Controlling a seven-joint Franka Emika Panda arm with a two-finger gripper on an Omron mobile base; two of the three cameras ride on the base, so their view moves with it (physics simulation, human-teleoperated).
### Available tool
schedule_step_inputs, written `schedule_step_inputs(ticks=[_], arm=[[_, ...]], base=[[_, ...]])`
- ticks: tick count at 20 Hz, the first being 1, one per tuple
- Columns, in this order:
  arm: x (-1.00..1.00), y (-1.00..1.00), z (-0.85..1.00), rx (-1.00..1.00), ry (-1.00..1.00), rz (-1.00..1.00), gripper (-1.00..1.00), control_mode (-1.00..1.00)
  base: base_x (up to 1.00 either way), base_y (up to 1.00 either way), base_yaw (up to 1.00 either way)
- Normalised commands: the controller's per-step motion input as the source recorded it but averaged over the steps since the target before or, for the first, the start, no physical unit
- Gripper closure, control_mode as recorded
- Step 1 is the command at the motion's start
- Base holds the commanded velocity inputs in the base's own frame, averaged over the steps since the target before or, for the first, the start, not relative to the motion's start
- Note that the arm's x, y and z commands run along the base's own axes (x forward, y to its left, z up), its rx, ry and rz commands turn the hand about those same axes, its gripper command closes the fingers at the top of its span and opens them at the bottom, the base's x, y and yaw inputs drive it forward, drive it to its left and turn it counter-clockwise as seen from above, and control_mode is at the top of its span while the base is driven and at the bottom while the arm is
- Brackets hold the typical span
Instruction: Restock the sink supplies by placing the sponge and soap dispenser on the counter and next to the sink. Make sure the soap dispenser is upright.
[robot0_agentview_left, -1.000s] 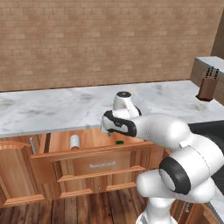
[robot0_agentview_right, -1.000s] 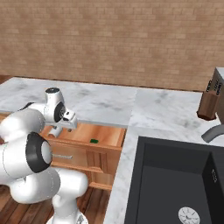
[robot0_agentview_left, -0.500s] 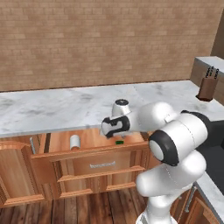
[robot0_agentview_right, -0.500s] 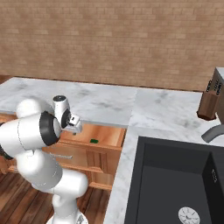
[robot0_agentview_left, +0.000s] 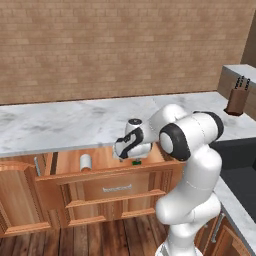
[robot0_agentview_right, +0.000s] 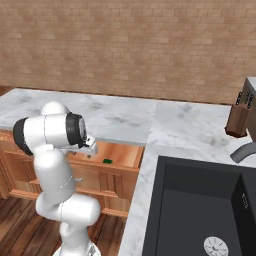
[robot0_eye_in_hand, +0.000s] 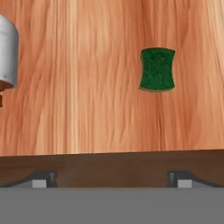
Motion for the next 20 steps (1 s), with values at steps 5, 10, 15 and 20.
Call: schedule_step_inputs(ticks=[5,10,15,20], arm=[[0.15,0.18,-0.33,0.0,0.05,0.0,-1.0,-1.0],[0.1,0.19,-0.32,0.0,0.03,0.0,-1.0,-1.0],[0.06,0.11,-0.21,0.0,0.0,0.01,-1.0,-1.0],[-0.65,0.16,-0.18,0.0,0.0,0.0,-1.0,-1.0]], base=[[0.0,0.0,0.0],[0.0,0.0,0.0],[0.0,0.0,0.0],[0.0,0.0,0.0]])
